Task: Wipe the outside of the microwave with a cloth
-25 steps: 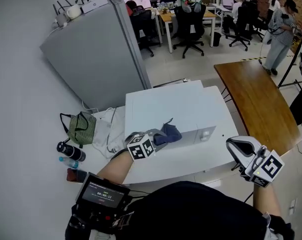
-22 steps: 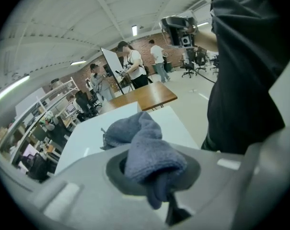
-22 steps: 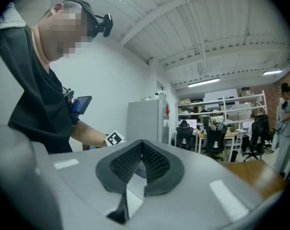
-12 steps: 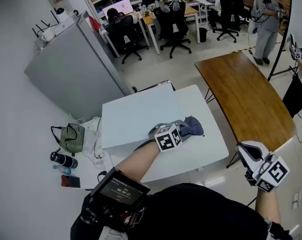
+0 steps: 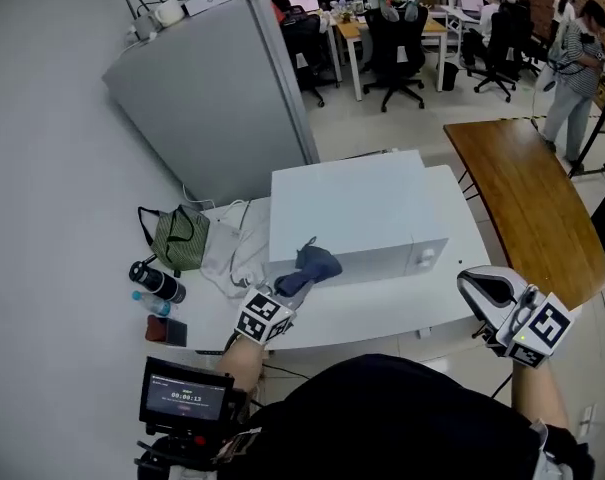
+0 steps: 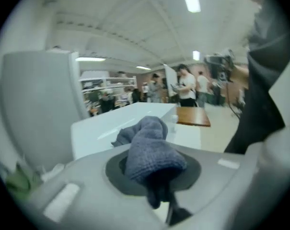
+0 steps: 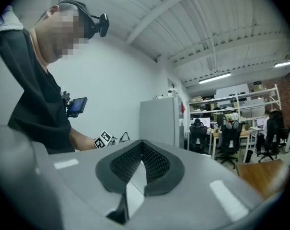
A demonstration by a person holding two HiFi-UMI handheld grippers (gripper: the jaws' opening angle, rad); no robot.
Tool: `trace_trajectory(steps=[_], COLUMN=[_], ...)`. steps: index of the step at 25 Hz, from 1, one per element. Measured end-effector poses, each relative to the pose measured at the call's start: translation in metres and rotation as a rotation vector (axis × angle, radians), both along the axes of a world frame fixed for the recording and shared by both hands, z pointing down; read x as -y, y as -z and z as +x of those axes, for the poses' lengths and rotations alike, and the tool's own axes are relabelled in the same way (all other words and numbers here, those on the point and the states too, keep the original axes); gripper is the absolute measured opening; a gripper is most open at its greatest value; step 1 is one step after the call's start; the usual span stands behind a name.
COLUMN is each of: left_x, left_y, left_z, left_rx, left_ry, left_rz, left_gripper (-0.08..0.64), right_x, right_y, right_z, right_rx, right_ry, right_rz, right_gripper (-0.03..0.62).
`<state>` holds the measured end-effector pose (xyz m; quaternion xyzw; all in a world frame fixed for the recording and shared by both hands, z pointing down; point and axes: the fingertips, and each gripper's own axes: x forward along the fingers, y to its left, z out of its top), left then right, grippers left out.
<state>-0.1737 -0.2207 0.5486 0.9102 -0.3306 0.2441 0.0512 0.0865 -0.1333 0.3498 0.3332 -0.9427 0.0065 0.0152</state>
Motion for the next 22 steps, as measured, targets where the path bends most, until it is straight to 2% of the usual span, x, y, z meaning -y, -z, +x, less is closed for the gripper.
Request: trace_trajectory(steps=[2, 3, 5, 8, 11, 14, 18, 22], left_x=[0.0, 0.002, 0.008, 0.02, 0.032, 0.037, 0.04, 0.045], left_y=[-0.006, -0.009, -0.015, -0.026, -0.032, -0.034, -0.033, -0.04], left_z=[-0.064, -0.086, -0.112, -0.11, -0.081, -0.041, 0.034, 0.117], left_rx=[-0.137, -0.178, -0.233, -0.304, -0.351, -0.363, -0.312, -0.283], left_ry=[0.17, 0.223, 0.272, 0.273, 0.252, 0.23, 0.181, 0.171], left_rz=[-0.073, -0.09, -0.114, -0.158, -0.176, -0.193, -0.208, -0.227], left_gripper=[0.055, 0.055, 0.055, 0.054, 0.055, 0.055, 0.055, 0.055], right_x=[-0.001, -0.003, -0.008, -0.012, -0.014, -0.016, -0.016, -0.016], right_y=[0.007, 0.012, 0.02, 0.015, 0.006, 0.003, 0.0, -0.015], right_z=[-0.043, -0.063, -0.099, -0.123, -0.116, -0.085, -0.012, 0.075], right_rx=[-0.017, -0.022, -0.021, -0.064, -0.101, -0.094, -0.055, -0.018], right_ry=[0.045, 0.065, 0.097, 0.097, 0.061, 0.012, -0.043, -0.091], right_rz=[0.003, 0.004, 0.004, -0.012, -0.018, -0.001, -0.002, -0.02], right_gripper=[0.005, 0.005, 0.005, 0.005, 0.005, 0.005, 0.005, 0.005])
